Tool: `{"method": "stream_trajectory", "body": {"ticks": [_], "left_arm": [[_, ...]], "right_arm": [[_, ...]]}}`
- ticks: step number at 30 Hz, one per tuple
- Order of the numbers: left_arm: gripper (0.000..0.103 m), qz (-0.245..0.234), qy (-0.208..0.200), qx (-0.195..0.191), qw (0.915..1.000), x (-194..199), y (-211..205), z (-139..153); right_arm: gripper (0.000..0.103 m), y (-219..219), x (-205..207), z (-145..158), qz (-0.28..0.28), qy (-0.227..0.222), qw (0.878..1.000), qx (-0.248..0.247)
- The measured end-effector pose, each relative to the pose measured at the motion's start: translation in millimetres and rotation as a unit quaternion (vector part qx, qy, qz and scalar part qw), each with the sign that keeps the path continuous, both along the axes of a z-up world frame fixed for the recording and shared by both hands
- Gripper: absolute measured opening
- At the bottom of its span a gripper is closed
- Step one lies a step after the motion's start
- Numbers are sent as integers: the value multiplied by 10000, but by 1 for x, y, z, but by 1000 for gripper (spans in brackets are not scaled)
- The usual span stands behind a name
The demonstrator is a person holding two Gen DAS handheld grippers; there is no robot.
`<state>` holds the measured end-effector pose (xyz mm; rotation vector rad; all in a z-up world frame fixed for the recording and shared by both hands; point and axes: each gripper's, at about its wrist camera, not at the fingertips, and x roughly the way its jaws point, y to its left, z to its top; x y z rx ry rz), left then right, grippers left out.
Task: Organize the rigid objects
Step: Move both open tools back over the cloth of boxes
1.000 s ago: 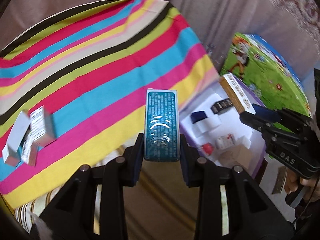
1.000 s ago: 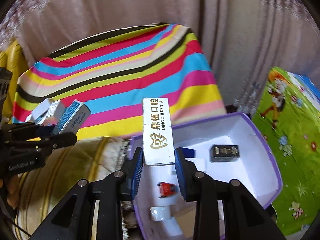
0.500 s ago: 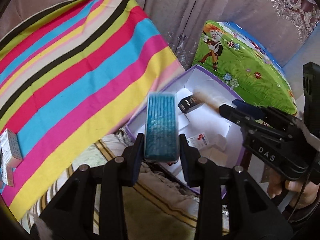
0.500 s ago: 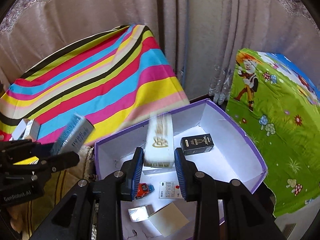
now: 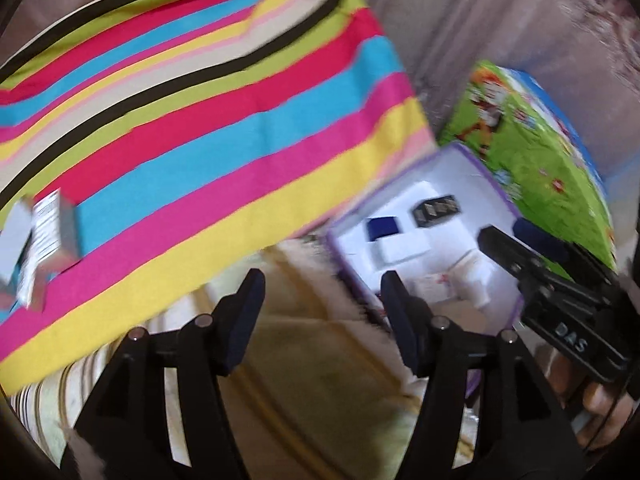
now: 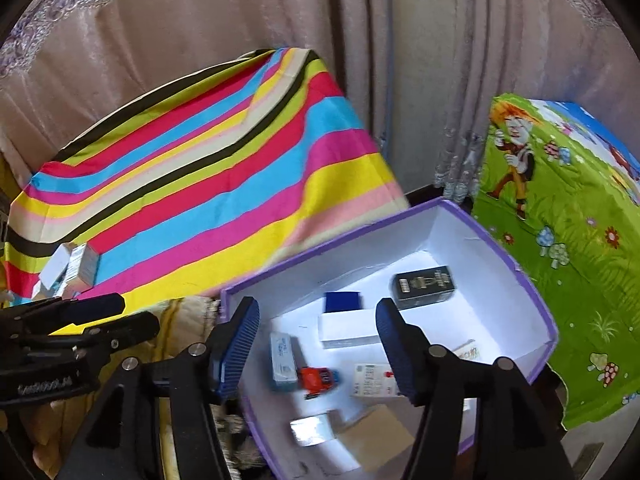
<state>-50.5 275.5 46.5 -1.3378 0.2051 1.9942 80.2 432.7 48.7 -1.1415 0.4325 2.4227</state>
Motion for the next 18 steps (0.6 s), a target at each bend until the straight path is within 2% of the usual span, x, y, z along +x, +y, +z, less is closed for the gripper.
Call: {"method": "stream_trajectory", "body": {"ticks": [7, 12, 18], "left_arm": [[66, 793, 44, -67, 9968, -27, -53, 0], [66, 1216, 52, 95, 9925, -51, -99, 3], [66, 1875, 186, 91, 9820, -74, -155, 6]], "right_arm": [[63, -33, -28, -1, 488, 100, 9987, -128], [64, -57, -49, -1, 822, 81, 9964, -183], [68, -82, -70, 1, 1162, 79, 9931, -110]]}}
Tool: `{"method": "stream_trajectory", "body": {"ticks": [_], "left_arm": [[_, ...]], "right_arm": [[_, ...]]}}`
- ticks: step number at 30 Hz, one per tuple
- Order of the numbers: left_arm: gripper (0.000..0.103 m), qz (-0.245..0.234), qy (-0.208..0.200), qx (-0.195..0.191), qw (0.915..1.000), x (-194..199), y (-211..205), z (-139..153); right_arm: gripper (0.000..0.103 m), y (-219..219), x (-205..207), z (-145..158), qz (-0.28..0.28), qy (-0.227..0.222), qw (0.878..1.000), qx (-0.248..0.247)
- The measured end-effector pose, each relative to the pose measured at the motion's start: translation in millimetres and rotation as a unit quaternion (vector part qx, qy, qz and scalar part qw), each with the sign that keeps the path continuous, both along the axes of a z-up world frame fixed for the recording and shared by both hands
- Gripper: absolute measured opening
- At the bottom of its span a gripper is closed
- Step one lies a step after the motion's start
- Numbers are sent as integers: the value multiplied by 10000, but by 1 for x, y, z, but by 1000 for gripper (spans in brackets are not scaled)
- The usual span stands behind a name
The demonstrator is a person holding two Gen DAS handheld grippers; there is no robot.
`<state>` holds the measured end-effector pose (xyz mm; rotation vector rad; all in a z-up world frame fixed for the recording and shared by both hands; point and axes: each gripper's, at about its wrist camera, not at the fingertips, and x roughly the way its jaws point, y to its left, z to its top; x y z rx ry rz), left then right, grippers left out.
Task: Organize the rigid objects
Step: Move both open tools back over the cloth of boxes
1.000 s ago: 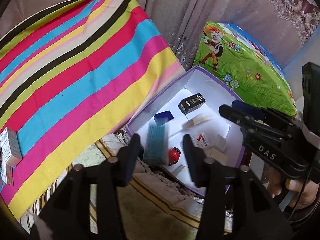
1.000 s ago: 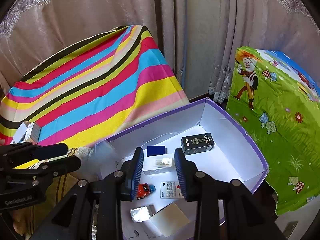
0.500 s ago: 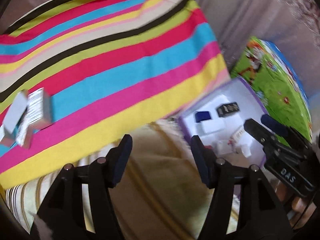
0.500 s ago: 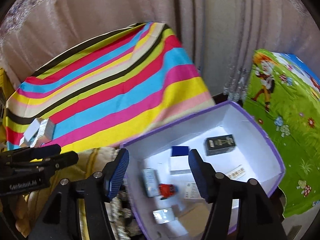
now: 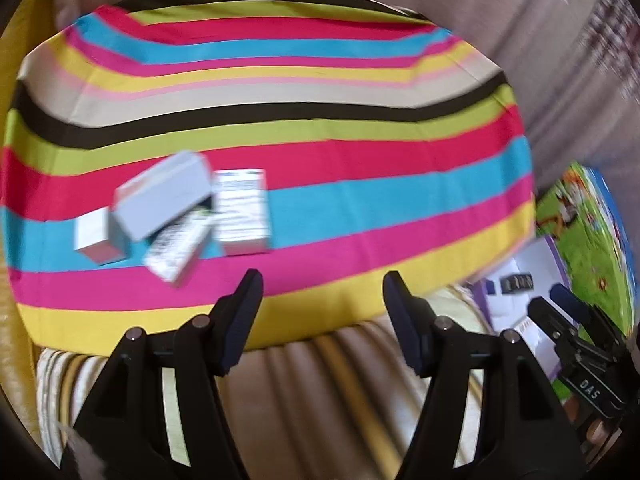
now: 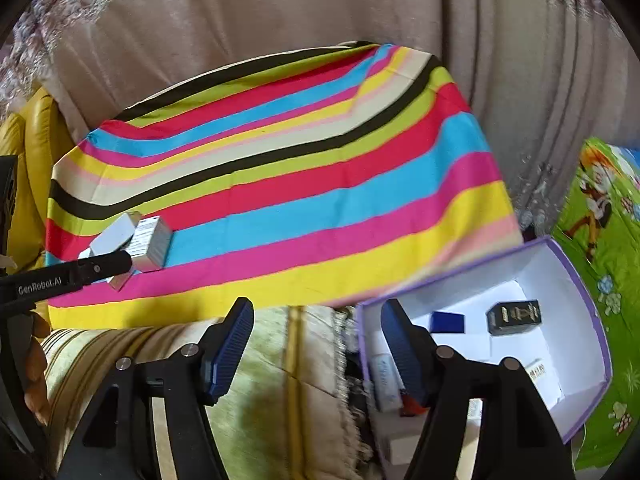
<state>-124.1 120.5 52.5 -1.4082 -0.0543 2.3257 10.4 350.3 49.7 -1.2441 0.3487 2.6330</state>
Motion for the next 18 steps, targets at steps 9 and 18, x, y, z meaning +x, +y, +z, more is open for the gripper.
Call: {"method": "stream_trajectory", "body": {"ticks": [9, 18], "left_arm": [[66, 771, 115, -116, 9969, -18, -59, -4], [66, 978, 74, -100, 9951, -24, -80, -11]], "right_arm": [[69, -29, -28, 0, 364, -58, 9993, 53], [72, -60, -50, 4, 734, -29, 9972, 162]]}}
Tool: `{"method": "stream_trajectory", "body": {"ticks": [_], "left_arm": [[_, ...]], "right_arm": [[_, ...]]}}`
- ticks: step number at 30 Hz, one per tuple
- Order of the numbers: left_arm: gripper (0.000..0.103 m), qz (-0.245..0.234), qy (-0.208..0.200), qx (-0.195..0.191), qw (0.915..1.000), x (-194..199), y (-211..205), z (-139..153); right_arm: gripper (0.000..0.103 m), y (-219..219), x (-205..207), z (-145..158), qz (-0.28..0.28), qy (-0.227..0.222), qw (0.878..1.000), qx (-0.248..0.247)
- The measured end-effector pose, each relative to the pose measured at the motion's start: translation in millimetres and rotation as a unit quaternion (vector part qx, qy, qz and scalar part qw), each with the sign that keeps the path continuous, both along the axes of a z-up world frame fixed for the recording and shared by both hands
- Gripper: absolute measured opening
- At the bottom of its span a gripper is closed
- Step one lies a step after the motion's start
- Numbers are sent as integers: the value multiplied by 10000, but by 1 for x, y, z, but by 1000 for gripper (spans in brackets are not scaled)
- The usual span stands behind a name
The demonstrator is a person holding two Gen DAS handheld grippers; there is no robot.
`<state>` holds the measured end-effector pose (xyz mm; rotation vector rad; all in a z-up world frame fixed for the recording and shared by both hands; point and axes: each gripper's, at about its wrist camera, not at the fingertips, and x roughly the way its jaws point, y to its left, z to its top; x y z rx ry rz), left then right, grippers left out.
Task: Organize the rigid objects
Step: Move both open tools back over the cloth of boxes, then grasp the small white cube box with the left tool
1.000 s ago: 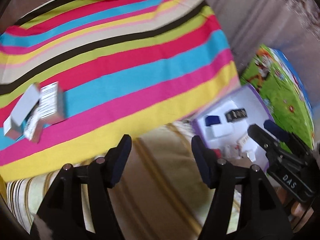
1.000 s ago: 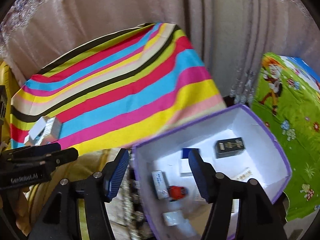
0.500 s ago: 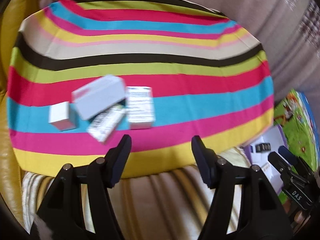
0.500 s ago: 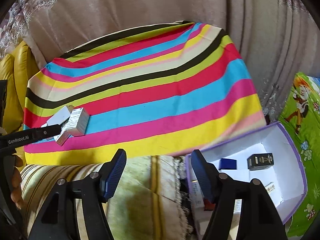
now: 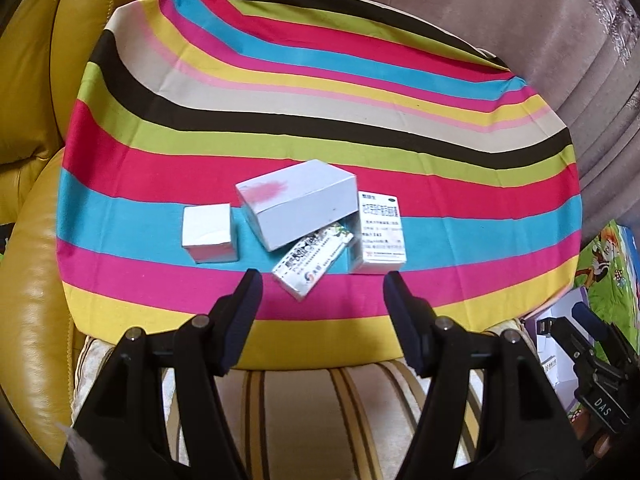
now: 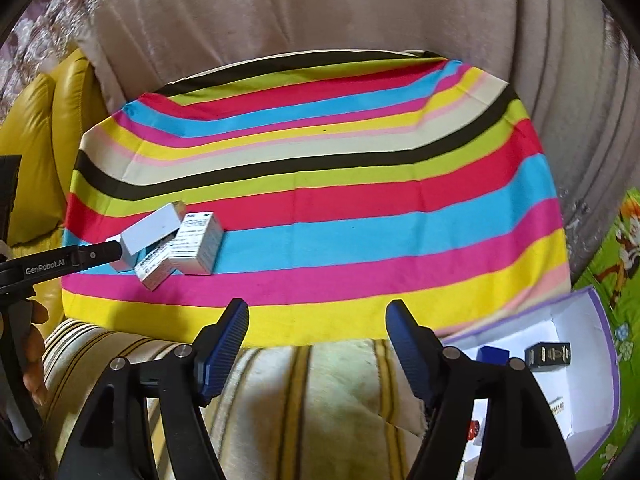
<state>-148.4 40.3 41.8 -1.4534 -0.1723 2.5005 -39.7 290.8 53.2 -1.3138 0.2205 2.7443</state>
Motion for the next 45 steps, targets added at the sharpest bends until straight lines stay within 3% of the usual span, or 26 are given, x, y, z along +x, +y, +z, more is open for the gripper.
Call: {"method": "stream_trajectory", "body": {"ticks": [18, 22, 28, 34, 45], "left_arm": [[67, 383, 28, -193, 9991, -17, -36, -1], [67, 662, 11, -219, 9976, -28, -52, -5], [67, 1114, -122, 52, 9937, -46, -87, -6], [67, 1112, -351, 273, 9928, -59, -94, -17], [67, 776, -626, -82, 9950, -65, -76, -43]], "right_arm": [[74, -27, -19, 2, 283, 17, 9995, 137], [74, -31, -26, 1, 311, 2, 9994, 160], [74, -45, -42, -1, 509, -25, 9981, 348], [74, -58, -59, -2, 748, -86, 9968, 276], [74, -81, -87, -18, 1053, -360, 9936, 190]]}}
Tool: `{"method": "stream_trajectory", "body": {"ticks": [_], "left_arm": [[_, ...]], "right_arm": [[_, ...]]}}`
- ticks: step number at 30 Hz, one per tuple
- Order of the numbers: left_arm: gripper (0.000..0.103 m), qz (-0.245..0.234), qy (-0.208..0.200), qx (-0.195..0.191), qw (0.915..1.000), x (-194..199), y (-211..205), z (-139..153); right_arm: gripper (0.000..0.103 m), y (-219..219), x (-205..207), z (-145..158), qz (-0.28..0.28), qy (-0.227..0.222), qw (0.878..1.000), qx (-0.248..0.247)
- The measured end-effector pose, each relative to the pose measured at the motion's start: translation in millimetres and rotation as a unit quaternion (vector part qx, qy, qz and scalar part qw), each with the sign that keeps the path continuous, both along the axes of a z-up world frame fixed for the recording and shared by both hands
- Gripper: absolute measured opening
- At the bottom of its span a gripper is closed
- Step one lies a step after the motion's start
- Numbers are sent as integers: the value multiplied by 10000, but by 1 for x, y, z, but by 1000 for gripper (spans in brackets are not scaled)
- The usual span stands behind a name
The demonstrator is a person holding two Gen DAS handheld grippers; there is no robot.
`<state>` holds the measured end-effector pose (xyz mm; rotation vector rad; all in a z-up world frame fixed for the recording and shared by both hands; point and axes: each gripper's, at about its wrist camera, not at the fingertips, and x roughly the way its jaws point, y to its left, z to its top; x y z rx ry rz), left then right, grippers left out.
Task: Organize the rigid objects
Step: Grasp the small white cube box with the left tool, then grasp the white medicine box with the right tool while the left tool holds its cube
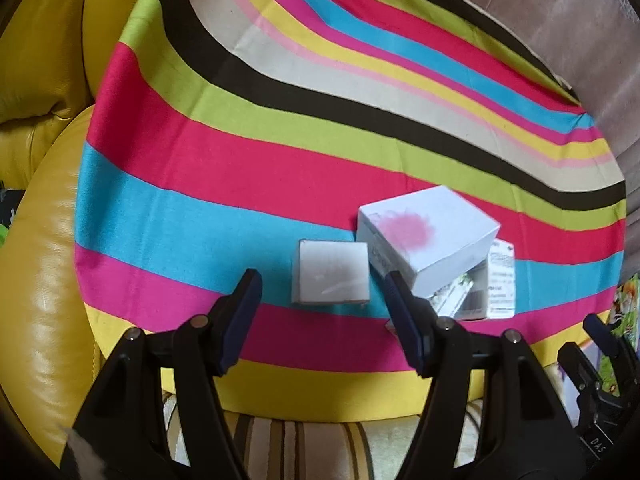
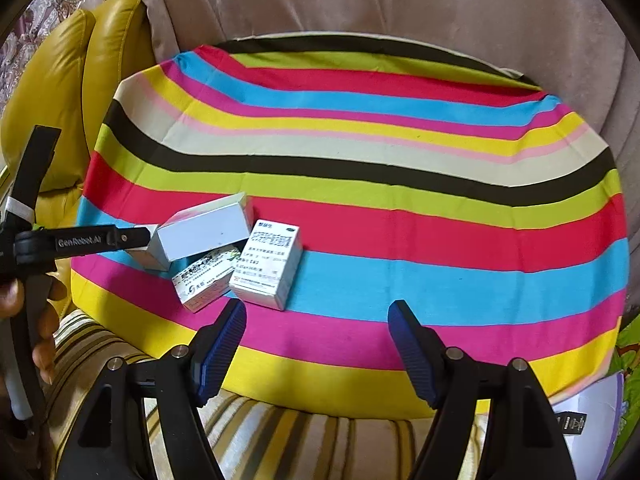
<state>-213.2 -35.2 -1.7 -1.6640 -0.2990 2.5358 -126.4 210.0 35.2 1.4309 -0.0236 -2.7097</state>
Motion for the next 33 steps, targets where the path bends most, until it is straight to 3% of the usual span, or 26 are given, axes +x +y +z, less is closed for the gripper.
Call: {"method": "stream_trajectory", "body": {"ticks": [6, 10, 21, 32, 33], "left_arm": [[62, -73, -168, -82, 9998, -5, 1, -19], [48, -75, -212, -64, 9997, -8, 1, -27], [47, 179, -56, 369, 9991, 6, -16, -26], [47, 203, 8, 385, 9991, 15, -14, -23], [47, 209, 10, 386, 9990, 15, -14, -23]], "right_arm": [[74, -13, -7, -10, 145, -129, 9998, 39], [74, -20, -13, -15, 211, -199, 9996, 40], [74, -29, -39, -31, 198, -435, 9988, -131], [74, -30, -73, -55, -41, -705, 9970, -311], [68, -29, -74, -57, -28, -721, 9969, -325]]}}
